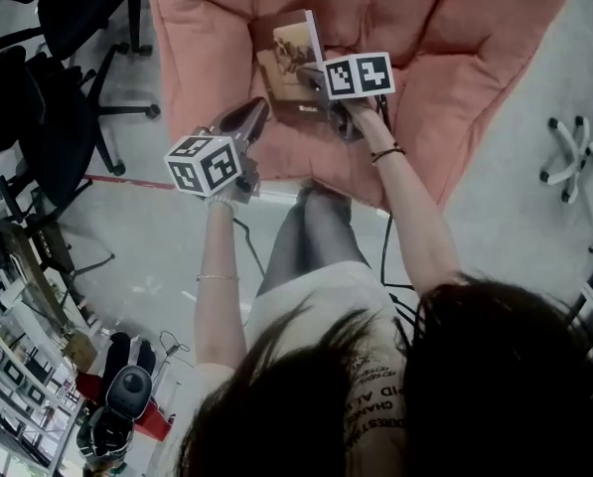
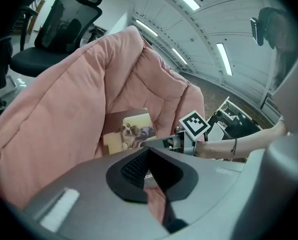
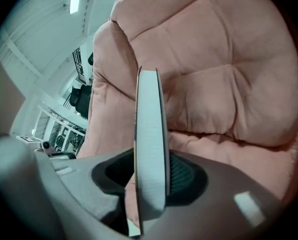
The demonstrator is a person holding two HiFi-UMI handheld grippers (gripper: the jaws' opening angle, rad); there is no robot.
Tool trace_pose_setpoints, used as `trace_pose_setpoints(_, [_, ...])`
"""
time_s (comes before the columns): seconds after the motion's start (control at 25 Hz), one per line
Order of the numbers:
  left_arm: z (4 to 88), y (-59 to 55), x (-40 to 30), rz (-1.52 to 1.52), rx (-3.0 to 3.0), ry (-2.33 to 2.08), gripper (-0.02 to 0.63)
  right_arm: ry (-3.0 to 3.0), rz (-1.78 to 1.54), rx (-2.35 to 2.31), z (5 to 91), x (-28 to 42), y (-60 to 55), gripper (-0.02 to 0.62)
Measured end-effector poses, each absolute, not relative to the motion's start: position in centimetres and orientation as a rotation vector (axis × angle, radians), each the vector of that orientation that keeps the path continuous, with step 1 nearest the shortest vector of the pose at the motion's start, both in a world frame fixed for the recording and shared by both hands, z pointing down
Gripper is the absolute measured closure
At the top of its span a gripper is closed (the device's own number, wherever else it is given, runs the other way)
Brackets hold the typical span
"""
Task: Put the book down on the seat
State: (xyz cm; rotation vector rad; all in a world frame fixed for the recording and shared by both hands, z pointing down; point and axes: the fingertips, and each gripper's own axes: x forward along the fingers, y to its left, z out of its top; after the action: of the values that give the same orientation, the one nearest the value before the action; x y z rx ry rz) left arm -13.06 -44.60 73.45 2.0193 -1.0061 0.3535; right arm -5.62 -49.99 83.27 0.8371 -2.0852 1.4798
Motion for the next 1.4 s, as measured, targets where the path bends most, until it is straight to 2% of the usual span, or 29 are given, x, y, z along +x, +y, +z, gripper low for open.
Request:
trace_pose_setpoints(0.2, [73.8, -44.4, -12.3, 0.374, 2.021, -0.990, 0.608, -2.038, 1.364, 0.895, 84.1, -4.3, -50.3, 0.379])
trace_pose_setpoints(0.56, [73.5, -44.2, -11.7, 0.377, 2.024, -0.974, 0.608, -1.975, 1.299, 1.001, 84.7, -1.9, -50.3, 0.350])
trace_pose_setpoints(0.68, [73.5, -43.7, -11.4, 0.383, 2.026, -0.972, 0.609, -1.953, 1.277, 1.042, 84.9, -0.7, -50.0, 0.322])
trace_pose_setpoints(1.2, [73.1, -43.3, -11.0, 0.391, 2.037, -0.940, 0.609, -1.934, 1.277, 1.110, 84.4, 0.5, -49.5, 0.321])
trace_pose_setpoints(1.4, [72.0, -42.7, -10.4, 0.382, 2.050, -0.938, 0.609, -2.023, 1.349, 1.121, 81.8, -0.1, -49.0, 0.321])
